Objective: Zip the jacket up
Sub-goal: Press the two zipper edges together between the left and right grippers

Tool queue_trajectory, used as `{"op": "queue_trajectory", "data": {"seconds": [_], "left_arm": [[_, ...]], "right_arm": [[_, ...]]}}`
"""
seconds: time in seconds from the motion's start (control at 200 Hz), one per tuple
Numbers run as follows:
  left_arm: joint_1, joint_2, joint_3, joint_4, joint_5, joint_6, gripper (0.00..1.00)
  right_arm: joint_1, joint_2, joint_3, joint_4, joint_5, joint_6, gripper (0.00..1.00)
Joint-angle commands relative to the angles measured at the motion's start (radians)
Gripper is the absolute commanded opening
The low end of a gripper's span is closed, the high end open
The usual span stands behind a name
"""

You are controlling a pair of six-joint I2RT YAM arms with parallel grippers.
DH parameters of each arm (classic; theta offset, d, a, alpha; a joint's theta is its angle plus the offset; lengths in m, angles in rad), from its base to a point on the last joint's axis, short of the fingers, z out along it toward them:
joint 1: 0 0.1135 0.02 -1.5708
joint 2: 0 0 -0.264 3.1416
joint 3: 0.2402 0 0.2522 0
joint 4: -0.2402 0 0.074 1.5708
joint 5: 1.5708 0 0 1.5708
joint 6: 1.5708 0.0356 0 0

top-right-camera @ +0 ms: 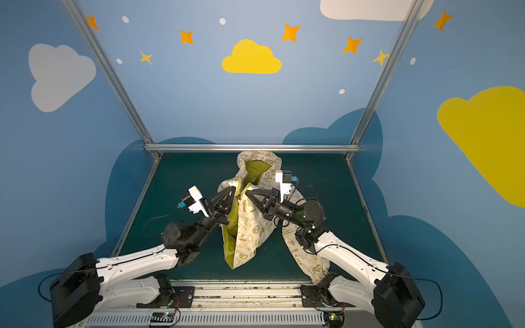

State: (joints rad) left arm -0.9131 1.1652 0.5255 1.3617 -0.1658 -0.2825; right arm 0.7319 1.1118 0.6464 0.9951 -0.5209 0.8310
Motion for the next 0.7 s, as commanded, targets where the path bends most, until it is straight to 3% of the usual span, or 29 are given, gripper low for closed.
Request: {"op": "queue_trajectory", "data": {"seconds": [0.0,0.696], "left_arm": [[-0.003,-0.017,0.011,0.033,-0.021,0.050,0.03],[-0.005,-0.032,0.000,0.033,0.002,0.137,0.03]], "right_arm": [[-0.005,-0.031,0.004,0.087,0.030,0.006,0.00],[-0.007,-0.054,0.012,0.099,0.058,0.046,0.00]]}}
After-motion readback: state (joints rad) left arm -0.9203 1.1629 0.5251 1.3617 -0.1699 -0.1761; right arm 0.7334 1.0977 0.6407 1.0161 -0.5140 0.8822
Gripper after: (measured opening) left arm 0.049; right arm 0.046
